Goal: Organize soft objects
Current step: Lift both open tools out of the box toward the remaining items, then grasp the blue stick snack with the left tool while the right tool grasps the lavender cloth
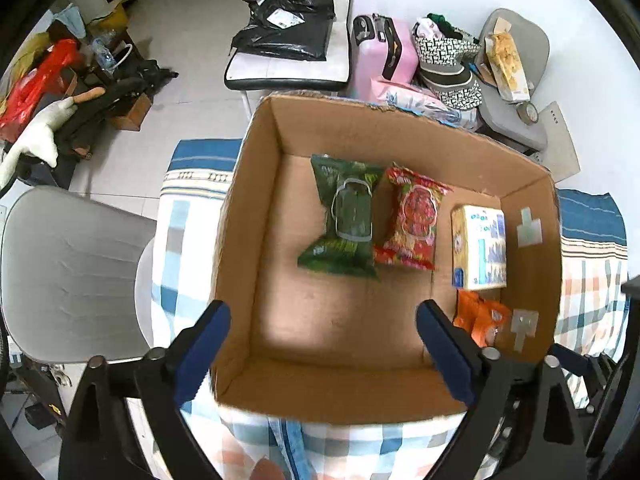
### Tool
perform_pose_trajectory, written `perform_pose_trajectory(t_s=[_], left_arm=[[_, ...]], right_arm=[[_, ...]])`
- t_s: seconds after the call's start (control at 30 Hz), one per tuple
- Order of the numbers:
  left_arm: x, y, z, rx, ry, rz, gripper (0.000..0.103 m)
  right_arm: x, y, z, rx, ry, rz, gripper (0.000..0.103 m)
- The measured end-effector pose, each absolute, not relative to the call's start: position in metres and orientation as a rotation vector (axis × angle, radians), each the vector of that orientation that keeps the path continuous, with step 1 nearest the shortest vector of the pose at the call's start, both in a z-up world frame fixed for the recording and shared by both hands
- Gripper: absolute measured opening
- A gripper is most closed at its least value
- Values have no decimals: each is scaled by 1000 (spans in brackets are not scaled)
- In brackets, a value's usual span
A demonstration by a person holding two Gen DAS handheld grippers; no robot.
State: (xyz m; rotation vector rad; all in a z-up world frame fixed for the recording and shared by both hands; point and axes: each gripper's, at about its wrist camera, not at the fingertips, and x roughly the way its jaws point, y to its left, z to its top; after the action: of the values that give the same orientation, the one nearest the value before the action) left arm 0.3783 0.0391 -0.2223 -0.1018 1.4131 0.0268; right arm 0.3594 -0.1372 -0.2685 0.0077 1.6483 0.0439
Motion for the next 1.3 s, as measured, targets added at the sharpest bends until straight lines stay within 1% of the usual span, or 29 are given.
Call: perform_pose_trajectory(t_s=[0.03, 0.17, 0.67, 1.1, 1.2, 1.3], left_arm=[[374, 39, -220, -105, 1406, 29, 103], [351, 37, -207, -84, 1359, 35, 103], [271, 34, -138, -87, 1184, 57, 103], [231, 29, -111, -87, 1141, 60, 103], [228, 31, -112, -83, 1140, 64, 103], [222, 36, -127, -72, 1171, 82, 102]], right_arm=[[356, -140, -267, 23, 1644, 41, 103], [342, -142, -254, 24, 1592, 23, 103], [278, -152, -169, 33, 1351, -40, 103], [234, -148, -116, 52, 1244, -7, 103], [230, -145, -109, 51, 1228, 4, 103], [224, -143, -111, 70, 1232, 41, 103]])
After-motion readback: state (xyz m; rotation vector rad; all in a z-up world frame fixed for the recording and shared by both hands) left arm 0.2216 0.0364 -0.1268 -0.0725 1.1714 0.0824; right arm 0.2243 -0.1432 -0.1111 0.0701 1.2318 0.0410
